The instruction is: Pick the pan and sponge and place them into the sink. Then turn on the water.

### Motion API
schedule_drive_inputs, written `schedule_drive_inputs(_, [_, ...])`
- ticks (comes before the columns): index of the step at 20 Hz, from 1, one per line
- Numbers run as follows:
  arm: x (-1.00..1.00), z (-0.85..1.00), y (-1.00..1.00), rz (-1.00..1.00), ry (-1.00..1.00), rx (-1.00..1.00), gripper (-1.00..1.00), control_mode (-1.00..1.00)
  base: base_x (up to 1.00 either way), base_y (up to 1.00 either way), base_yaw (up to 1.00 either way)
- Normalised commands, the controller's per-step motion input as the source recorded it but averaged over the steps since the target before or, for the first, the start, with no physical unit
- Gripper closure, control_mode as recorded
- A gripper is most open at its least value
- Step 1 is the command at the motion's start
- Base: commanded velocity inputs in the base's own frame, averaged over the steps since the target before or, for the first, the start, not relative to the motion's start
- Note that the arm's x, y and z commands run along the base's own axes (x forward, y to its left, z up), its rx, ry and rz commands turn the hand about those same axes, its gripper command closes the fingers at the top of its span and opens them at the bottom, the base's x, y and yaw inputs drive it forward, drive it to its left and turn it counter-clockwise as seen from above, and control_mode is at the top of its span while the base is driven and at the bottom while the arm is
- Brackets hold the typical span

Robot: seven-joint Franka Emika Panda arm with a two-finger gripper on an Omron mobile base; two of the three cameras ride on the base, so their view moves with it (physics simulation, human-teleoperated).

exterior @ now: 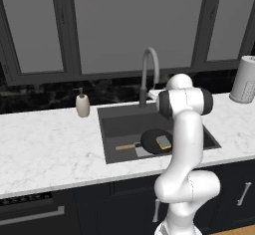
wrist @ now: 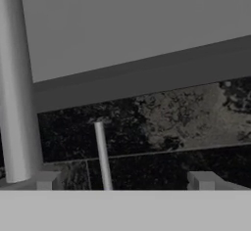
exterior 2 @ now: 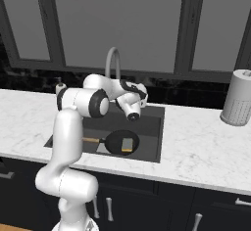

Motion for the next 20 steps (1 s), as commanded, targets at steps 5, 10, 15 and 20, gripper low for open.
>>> schedule_drive_inputs(5, [0.11,0.00,0.00,0.00,0.00,0.00,-1.00,-1.00,0.00,0.00,0.00])
schedule_drive_inputs(10, [0.07,0.00,0.00,0.00,0.00,0.00,-1.00,-1.00,0.00,0.00,0.00])
schedule_drive_inputs(15, [0.13,0.00,0.00,0.00,0.00,0.00,-1.00,-1.00,0.00,0.00,0.00])
schedule_drive_inputs(20, [0.15,0.00,0.00,0.00,0.00,0.00,-1.00,-1.00,0.00,0.00,0.00])
